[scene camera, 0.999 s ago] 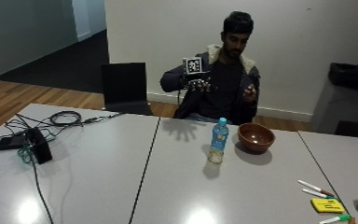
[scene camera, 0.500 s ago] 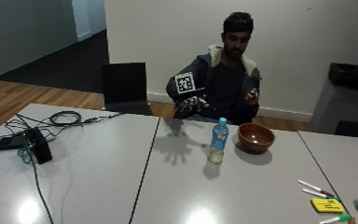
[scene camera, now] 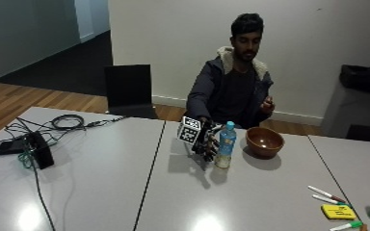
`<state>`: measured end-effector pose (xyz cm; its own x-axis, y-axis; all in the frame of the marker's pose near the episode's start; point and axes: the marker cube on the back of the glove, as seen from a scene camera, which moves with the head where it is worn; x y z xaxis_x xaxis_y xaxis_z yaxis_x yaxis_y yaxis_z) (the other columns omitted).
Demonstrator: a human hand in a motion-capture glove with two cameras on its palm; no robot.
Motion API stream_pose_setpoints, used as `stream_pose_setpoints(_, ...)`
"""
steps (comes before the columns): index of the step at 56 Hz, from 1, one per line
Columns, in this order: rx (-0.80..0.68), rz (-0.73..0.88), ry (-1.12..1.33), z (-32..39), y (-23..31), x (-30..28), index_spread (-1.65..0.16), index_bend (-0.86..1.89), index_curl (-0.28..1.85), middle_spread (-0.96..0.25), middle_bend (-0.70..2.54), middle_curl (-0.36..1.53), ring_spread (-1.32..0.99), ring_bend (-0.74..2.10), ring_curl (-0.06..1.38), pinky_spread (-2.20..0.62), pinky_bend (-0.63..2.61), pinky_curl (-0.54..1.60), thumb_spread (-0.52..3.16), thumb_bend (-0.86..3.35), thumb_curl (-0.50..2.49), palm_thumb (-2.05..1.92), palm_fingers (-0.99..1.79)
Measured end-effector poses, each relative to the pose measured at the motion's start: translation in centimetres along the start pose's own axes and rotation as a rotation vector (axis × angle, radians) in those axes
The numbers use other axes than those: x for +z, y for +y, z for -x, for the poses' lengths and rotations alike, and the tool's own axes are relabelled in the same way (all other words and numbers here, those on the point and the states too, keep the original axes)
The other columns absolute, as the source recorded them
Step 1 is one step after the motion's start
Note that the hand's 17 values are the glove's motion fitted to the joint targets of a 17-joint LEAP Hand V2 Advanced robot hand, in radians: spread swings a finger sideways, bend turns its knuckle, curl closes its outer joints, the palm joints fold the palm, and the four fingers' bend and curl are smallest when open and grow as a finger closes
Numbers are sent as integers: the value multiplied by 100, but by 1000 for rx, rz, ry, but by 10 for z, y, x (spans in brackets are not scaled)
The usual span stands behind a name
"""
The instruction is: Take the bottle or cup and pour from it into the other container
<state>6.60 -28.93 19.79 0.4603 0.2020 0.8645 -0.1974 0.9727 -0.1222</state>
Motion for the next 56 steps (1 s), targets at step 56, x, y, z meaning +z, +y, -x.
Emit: stream_pose_setpoints(56, -211, 60, 77, 84, 0, 3, -32, 12, 28, -31, 33, 42, -23, 55, 37, 2, 35, 30, 59, -3, 53, 103, 114)
